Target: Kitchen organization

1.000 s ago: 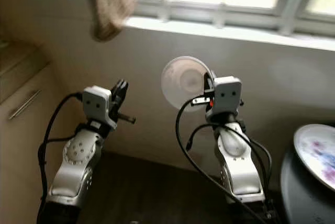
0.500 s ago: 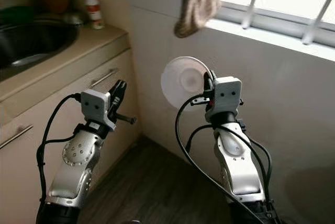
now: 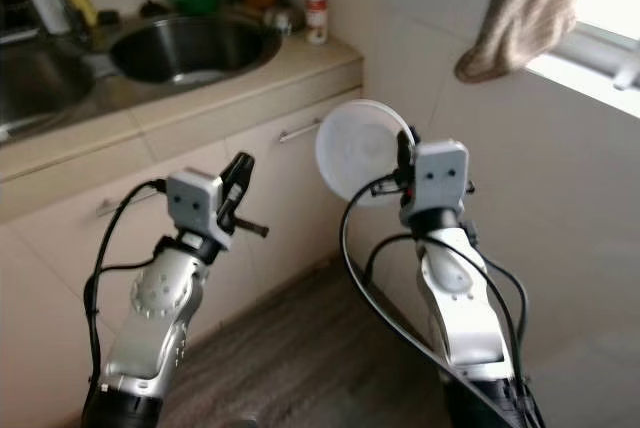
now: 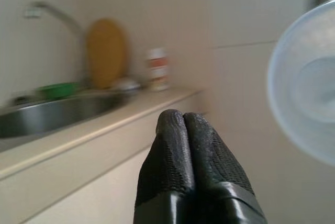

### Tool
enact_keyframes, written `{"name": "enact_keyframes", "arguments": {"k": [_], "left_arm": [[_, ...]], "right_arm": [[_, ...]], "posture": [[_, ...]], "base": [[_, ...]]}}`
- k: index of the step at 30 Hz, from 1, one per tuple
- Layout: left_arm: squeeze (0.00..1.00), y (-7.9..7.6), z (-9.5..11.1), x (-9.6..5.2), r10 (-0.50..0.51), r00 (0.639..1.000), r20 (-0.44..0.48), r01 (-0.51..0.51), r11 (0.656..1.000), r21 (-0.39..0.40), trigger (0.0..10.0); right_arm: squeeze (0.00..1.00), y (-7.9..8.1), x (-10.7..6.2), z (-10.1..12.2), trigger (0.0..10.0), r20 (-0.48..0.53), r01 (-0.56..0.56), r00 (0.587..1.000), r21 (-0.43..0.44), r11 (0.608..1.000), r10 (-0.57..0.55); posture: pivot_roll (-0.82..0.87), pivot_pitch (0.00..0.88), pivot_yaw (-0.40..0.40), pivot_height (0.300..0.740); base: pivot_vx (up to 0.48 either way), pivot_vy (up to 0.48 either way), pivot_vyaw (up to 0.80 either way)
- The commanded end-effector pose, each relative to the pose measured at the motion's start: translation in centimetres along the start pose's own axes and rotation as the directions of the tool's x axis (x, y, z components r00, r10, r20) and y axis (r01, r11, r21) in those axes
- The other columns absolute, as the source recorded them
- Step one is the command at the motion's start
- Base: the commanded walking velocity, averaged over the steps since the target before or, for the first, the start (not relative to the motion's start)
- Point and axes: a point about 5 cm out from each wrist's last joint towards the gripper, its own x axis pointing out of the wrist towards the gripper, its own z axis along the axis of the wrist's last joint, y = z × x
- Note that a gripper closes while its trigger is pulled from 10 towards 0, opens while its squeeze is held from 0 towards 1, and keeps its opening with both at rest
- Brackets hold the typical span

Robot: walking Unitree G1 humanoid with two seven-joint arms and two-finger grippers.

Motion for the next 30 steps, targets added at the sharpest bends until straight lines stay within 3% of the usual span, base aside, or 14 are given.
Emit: {"name": "enact_keyframes", "arguments": {"k": [1,17,30], "left_arm": [[0.0,0.11,0.13,0.05,0.002,1.0,0.005,-0.002,1.0,0.0,10.0],[0.0,0.1,0.25,0.16,0.001,1.0,0.014,-0.001,1.0,0.001,10.0],[0.0,0.08,0.27,0.2,0.001,1.0,0.015,-0.001,1.0,0.002,10.0]], "right_arm": [[0.0,0.48,0.19,0.79,0.0,0.042,-0.017,0.999,-0.015,1.0,0.018],[0.0,0.56,0.52,1.11,0.0,0.067,-0.021,0.997,-0.044,0.999,0.024],[0.0,0.35,0.81,1.21,0.0,0.077,0.008,0.997,-0.017,1.0,-0.007]], "posture": [[0.14,0.0,-0.05,0.74],[0.14,0.0,-0.05,0.74],[0.14,0.0,-0.052,0.74]], "base": [[0.0,0.0,0.8],[0.284,0.0,0.8],[0.352,0.0,0.8]]}}
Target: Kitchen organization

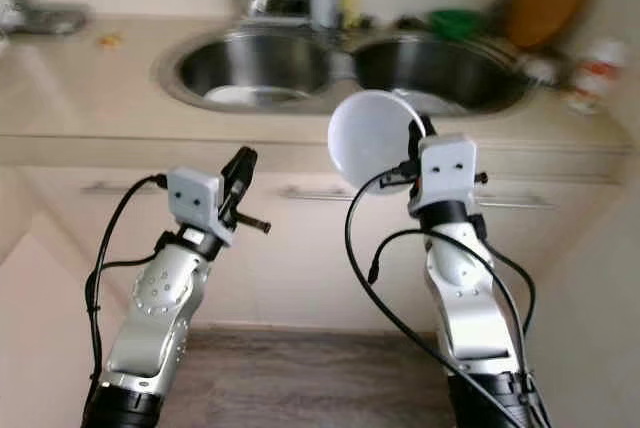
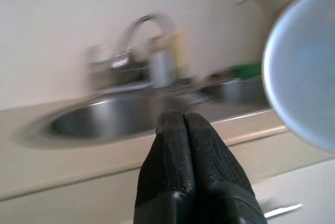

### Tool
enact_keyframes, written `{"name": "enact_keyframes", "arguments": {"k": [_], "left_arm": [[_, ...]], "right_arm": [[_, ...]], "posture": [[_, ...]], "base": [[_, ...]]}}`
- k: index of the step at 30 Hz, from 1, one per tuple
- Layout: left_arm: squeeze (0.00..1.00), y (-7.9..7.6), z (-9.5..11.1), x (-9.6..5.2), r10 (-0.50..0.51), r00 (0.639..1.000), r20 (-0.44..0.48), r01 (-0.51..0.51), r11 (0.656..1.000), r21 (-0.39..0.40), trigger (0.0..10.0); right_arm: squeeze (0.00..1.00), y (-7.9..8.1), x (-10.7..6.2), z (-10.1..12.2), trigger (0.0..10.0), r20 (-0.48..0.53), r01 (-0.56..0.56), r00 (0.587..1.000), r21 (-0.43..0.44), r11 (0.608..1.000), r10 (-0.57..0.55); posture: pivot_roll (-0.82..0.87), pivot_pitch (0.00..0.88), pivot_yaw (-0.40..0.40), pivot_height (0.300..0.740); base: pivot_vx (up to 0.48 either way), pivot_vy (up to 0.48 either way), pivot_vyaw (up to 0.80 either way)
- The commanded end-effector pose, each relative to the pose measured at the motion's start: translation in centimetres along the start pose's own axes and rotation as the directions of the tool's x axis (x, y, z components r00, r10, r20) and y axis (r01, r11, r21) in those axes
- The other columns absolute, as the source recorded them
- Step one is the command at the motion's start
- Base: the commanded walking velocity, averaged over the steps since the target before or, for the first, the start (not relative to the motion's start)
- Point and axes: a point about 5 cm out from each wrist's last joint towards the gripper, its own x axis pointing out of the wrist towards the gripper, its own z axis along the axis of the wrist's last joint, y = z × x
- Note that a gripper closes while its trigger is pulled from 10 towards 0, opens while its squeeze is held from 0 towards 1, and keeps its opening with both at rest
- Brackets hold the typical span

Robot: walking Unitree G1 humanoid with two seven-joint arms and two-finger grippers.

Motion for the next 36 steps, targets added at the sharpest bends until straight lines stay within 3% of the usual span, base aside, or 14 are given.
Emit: {"name": "enact_keyframes", "arguments": {"k": [1,18,21,36], "left_arm": [[0.0,-0.9,0.5,0.4,-0.028,0.999,0.026,0.028,1.0,-0.013,10.0],[0.0,-1.0,0.5,0.4,-0.03,0.999,0.025,0.03,0.999,-0.012,10.0],[0.0,-1.0,0.5,0.4,-0.03,0.999,0.025,0.03,0.999,-0.012,10.0],[0.0,-1.1,0.4,0.3,-0.031,0.999,0.024,0.031,0.999,-0.014,10.0]], "right_arm": [[0.0,-1.3,-0.1,0.2,0.0,0.013,0.042,0.999,-0.018,0.999,-0.042],[0.0,-2.2,0.7,0.7,0.0,0.034,0.11,0.993,0.039,0.993,-0.111],[0.0,-2.3,0.8,0.8,0.0,0.033,0.118,0.992,0.053,0.992,-0.119],[0.0,-2.4,1.1,0.9,0.0,0.051,0.117,0.992,0.028,0.993,-0.119]], "posture": [[0.14,0.0,-0.052,0.74],[0.14,0.0,-0.053,0.74],[0.14,0.0,-0.053,0.74],[0.14,0.0,-0.052,0.74]], "base": [[0.352,0.0,0.8],[0.351,0.0,0.12],[0.349,0.0,-0.71],[0.334,0.0,-0.11]]}}
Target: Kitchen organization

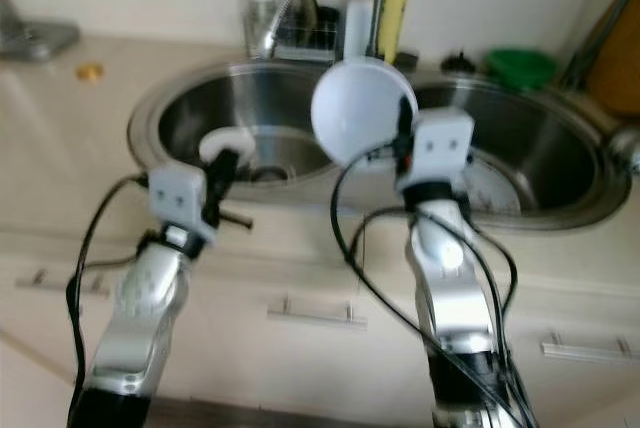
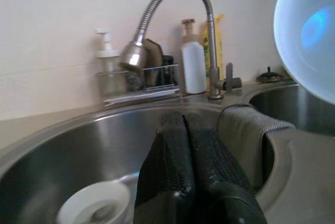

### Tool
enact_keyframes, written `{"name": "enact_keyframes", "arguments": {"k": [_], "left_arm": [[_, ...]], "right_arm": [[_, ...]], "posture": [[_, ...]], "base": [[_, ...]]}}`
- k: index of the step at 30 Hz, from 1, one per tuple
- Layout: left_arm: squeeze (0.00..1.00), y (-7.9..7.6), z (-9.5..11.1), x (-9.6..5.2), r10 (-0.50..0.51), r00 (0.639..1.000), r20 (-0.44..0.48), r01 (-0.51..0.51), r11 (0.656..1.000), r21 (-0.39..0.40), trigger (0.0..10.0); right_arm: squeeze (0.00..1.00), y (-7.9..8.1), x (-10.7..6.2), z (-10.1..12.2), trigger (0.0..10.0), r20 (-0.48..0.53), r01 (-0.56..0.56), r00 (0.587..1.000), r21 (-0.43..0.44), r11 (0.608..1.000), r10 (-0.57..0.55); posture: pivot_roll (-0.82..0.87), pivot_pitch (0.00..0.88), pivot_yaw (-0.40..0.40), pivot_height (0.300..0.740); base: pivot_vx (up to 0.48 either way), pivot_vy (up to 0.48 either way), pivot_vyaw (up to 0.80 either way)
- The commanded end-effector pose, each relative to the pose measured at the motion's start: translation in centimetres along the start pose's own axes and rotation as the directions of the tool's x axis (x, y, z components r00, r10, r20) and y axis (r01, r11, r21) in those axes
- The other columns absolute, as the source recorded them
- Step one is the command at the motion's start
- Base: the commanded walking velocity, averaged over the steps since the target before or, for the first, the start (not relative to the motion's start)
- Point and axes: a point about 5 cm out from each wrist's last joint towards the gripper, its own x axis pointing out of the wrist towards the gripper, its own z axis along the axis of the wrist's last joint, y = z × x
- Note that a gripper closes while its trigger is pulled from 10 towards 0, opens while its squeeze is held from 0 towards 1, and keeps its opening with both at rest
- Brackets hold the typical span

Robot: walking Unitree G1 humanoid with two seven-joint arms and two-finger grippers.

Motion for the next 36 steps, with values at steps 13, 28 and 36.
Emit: {"name": "enact_keyframes", "arguments": {"k": [13,28,36], "left_arm": [[0.0,-1.0,0.1,0.3,-0.023,1.0,0.008,0.024,1.0,-0.011,10.0],[0.0,-1.1,0.1,0.3,-0.029,1.0,0.002,0.029,0.999,-0.013,10.0],[0.0,-1.2,0.0,0.3,-0.036,0.999,-0.004,0.036,0.999,-0.015,10.0]], "right_arm": [[0.0,-1.7,0.6,-2.2,0.0,-0.134,0.059,0.988,-0.096,0.994,-0.071],[0.0,-9.4,-1.1,-8.3,3.5,-0.507,0.308,0.761,-0.267,0.913,-0.405],[0.88,-6.7,-2.2,-10.7,10.0,-0.656,0.098,0.714,-0.249,0.964,-0.242]], "posture": [[0.15,0.0,-0.053,0.74],[0.14,0.0,-0.056,0.74],[0.14,0.0,-0.054,0.74]], "base": [[0.195,0.0,0.0],[0.0,0.0,0.0],[0.0,0.0,0.0]]}}
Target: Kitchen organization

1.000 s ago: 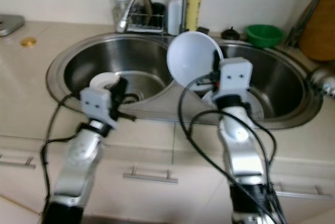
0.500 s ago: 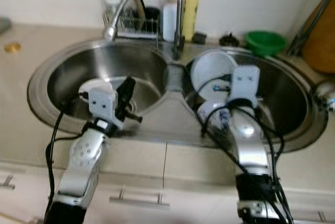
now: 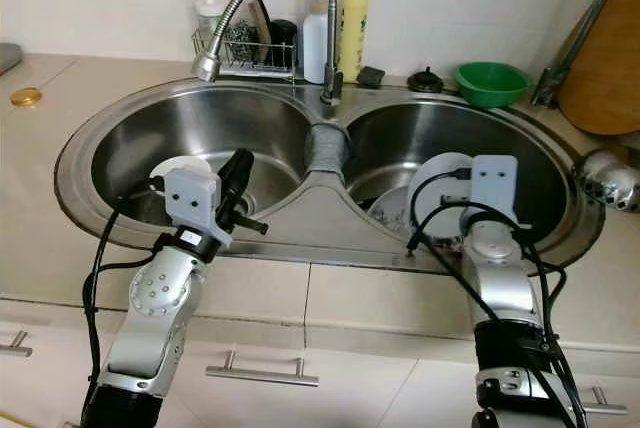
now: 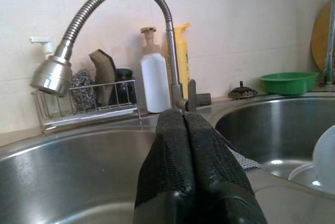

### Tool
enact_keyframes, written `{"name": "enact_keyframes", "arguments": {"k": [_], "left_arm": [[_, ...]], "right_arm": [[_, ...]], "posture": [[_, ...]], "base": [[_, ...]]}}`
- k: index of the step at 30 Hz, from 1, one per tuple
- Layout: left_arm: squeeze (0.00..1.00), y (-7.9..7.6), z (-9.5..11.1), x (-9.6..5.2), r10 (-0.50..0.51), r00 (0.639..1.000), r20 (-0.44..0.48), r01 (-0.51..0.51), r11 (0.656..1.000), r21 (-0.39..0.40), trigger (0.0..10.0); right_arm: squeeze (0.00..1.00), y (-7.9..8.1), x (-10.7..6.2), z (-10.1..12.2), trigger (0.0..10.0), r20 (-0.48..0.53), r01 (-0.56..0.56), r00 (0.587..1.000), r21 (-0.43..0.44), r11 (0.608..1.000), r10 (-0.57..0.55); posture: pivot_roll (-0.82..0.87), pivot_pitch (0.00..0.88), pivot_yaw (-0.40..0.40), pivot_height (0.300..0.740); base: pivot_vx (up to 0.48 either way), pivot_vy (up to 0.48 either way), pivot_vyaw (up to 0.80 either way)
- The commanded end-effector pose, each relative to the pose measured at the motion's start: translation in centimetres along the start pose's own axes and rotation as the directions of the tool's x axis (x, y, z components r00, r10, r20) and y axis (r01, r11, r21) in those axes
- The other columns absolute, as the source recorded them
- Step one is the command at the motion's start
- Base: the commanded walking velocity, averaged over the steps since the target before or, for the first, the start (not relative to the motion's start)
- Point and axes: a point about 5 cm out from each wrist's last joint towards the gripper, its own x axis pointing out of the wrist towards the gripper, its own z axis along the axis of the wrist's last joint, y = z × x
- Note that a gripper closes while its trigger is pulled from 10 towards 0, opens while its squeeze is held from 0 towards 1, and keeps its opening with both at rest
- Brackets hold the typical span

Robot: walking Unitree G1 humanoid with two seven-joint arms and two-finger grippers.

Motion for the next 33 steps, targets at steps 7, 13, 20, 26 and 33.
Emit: {"name": "enact_keyframes", "arguments": {"k": [7,13,20,26,33], "left_arm": [[0.0,-0.1,0.0,0.2,-0.005,1.0,-0.011,0.005,1.0,-0.001,10.0],[0.0,-0.1,-0.2,0.2,-0.004,1.0,-0.02,0.004,1.0,-0.007,10.0],[0.0,-0.1,-0.2,0.2,-0.009,1.0,-0.028,0.009,1.0,-0.002,10.0],[0.0,-0.2,-0.4,0.2,-0.015,0.999,-0.034,0.015,1.0,0.002,10.0],[0.0,-0.2,-0.4,0.2,-0.016,0.999,-0.042,0.016,1.0,0.009,10.0]], "right_arm": [[1.0,1.2,-0.4,-0.7,10.0,-0.023,-0.067,0.997,0.019,0.998,0.068],[1.0,0.2,-0.6,1.0,10.0,0.071,-0.023,0.997,0.087,0.996,0.017],[1.0,-0.7,-0.9,2.0,10.0,0.131,0.023,0.991,0.022,0.999,-0.025],[1.0,1.3,-1.0,0.3,10.0,-0.023,-0.135,0.99,0.142,0.981,0.14],[1.0,2.4,-1.1,-1.2,10.0,-0.152,-0.192,0.959,0.269,0.944,0.239]], "posture": [[0.15,0.0,-0.053,0.74],[0.14,0.0,-0.052,0.74],[0.14,0.0,-0.05,0.74],[0.14,0.0,-0.049,0.74],[0.14,0.0,-0.05,0.74]], "base": [[0.0,0.0,0.0],[0.0,0.0,0.0],[0.0,0.0,0.0],[0.0,0.0,0.0],[0.0,0.0,0.0]]}}
